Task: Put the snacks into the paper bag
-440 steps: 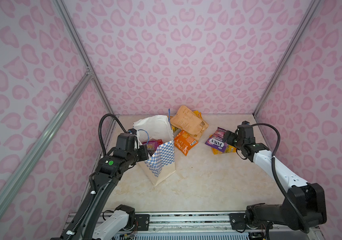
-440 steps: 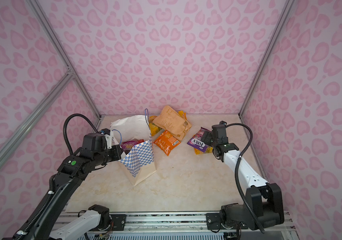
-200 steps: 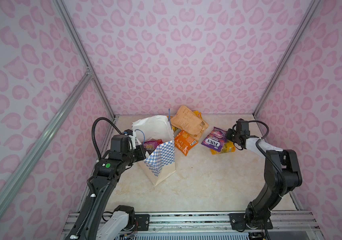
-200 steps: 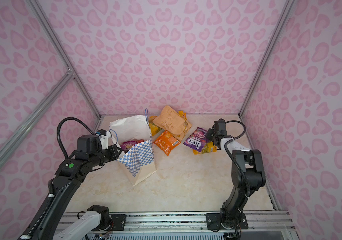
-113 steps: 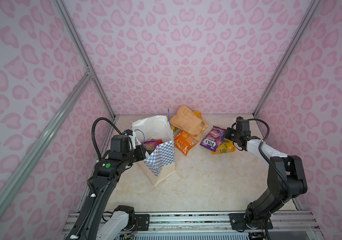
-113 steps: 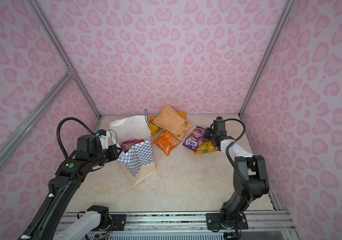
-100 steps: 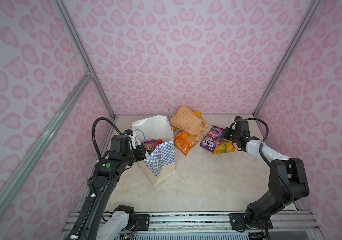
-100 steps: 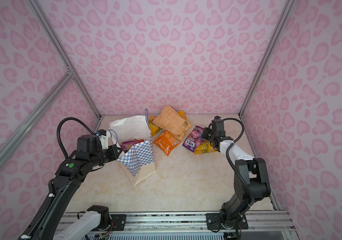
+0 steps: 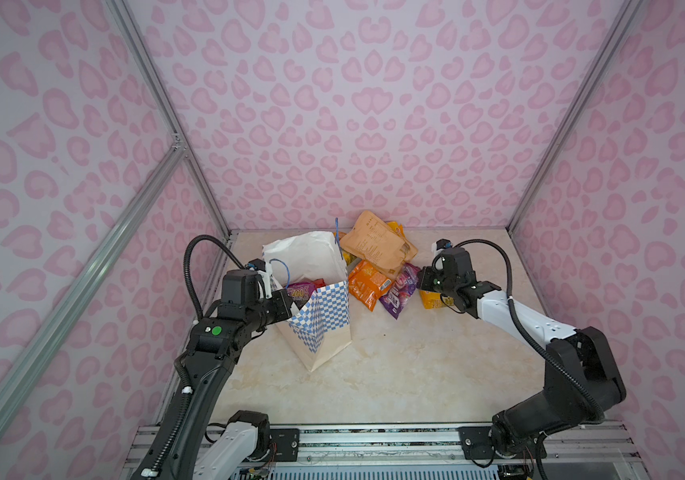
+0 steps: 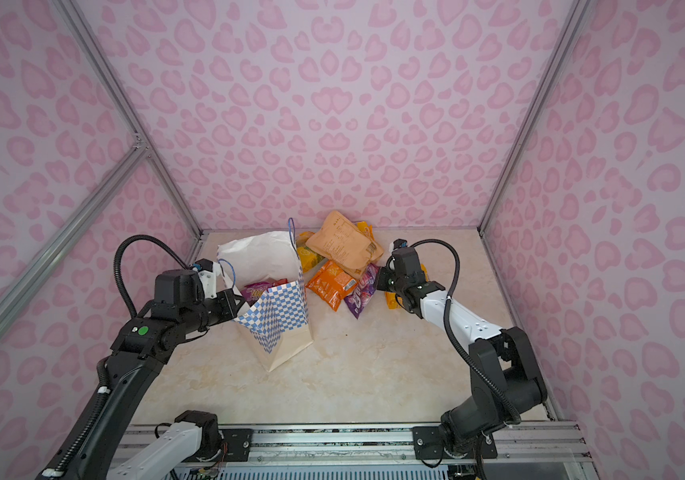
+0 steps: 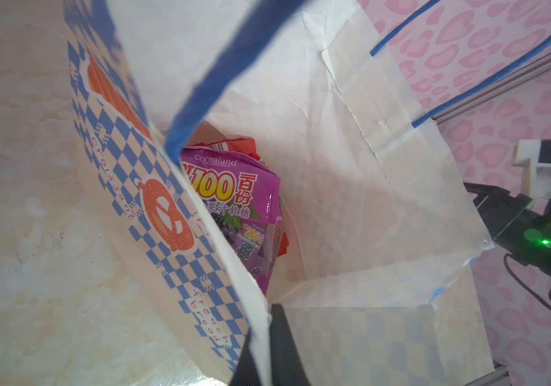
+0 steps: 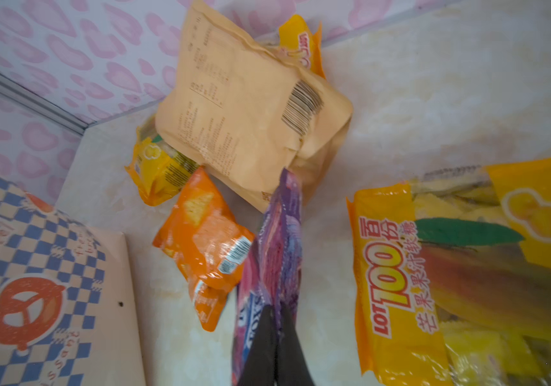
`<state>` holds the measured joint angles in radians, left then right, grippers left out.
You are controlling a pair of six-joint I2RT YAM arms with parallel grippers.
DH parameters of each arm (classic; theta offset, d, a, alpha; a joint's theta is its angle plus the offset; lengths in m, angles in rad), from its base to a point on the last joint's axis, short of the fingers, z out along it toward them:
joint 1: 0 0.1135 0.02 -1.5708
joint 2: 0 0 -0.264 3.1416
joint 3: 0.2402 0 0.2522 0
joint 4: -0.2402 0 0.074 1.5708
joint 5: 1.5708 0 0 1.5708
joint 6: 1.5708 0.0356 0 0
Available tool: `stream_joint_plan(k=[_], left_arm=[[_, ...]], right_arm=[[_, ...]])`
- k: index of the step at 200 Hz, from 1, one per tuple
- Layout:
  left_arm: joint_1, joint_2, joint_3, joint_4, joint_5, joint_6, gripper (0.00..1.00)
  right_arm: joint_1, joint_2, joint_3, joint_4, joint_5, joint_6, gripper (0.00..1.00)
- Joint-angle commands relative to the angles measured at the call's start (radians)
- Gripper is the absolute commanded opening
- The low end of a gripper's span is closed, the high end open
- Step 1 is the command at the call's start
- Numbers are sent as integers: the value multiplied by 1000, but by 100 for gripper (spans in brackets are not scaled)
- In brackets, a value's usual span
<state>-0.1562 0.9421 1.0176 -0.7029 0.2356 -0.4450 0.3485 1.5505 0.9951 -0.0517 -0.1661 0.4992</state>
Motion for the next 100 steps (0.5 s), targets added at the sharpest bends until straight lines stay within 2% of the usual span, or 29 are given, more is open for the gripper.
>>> stream_joint_plan(k=[1,8,35,58,85,100], left_arm=[[1,4,-2,49,-5,6,4],[1,4,-1,49,-6,6,4],[3,5,-1,49,-4,6,4],[3,5,-1,48,-4,6,4],[4,4,-2,48,-7,6,5],[4,6,-1,48,-5,6,5]], right_arm=[[3,4,-36,33,54,19,1],[2,1,-48,40,60,21,7],[-9,18,-69,65,24,29,46],[-29,31,-95,97,-35,68,63],[-6,-18,-137,92,-31,97,77],[22,-37,-168,92,-87,142,84]])
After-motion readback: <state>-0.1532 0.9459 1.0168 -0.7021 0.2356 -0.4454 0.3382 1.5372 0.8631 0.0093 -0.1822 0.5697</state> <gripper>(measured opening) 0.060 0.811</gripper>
